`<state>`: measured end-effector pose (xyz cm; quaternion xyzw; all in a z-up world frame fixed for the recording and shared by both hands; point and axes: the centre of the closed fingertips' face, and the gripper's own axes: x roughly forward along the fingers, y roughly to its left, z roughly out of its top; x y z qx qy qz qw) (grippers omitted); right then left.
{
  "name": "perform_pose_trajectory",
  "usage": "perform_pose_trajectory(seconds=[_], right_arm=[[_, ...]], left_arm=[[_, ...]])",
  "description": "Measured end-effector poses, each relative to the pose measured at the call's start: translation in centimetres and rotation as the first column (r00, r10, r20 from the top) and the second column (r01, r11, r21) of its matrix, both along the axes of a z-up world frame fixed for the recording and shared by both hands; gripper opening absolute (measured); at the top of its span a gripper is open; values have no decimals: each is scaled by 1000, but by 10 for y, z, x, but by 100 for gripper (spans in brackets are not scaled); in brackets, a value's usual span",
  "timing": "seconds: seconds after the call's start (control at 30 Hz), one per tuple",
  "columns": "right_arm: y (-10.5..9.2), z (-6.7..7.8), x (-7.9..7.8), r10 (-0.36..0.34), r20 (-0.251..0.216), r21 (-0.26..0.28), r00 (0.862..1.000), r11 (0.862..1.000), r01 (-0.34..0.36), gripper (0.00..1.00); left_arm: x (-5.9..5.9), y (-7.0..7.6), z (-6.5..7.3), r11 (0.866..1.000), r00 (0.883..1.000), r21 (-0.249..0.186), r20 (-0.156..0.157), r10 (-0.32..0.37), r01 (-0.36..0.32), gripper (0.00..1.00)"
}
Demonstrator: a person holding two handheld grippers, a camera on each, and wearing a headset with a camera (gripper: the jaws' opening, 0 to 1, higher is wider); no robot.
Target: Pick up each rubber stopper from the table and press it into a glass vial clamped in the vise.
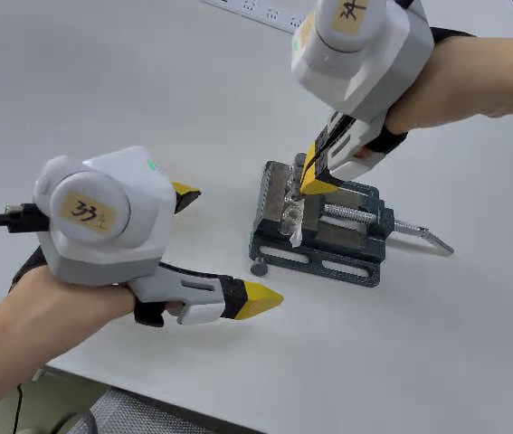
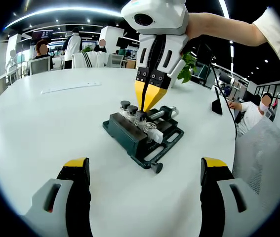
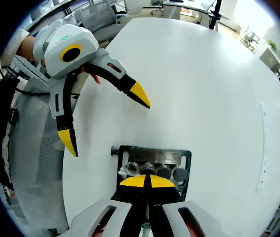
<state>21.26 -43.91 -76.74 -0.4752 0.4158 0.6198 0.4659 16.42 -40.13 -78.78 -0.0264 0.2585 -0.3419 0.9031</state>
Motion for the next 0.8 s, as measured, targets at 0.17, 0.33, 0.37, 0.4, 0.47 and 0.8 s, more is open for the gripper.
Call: perform_pose_trajectory(seconds=[0.17,0.33,0.37,0.4,0.47,0.8], right_arm=[[1,2,2,-9,0,23,1000,1000,9,0],[5,1,3,-25,-18,34,1000,999,25,0],[4,0,1,-25,-26,33,999,999,26,0],[4,-2,1,-32,-32,31,999,999,33,0],[4,-2,1,-27,-33,29,999,999,27,0],[4,-2,0,-26,-28,13,999,1000,26,0]], left_arm=[[-1,-1,0,1000,1000,-1,-2,-3,3,92],[-2,-2,-2,1000,1000,3,-7,-10,10,92],[-2,-3,-2,1000,1000,2,-8,-10,10,92],[-2,-2,-3,1000,1000,4,-8,-11,11,92],[-1,-3,-3,1000,1000,3,-10,-11,11,92],[-1,-3,-6,1000,1000,0,-15,-14,14,91]])
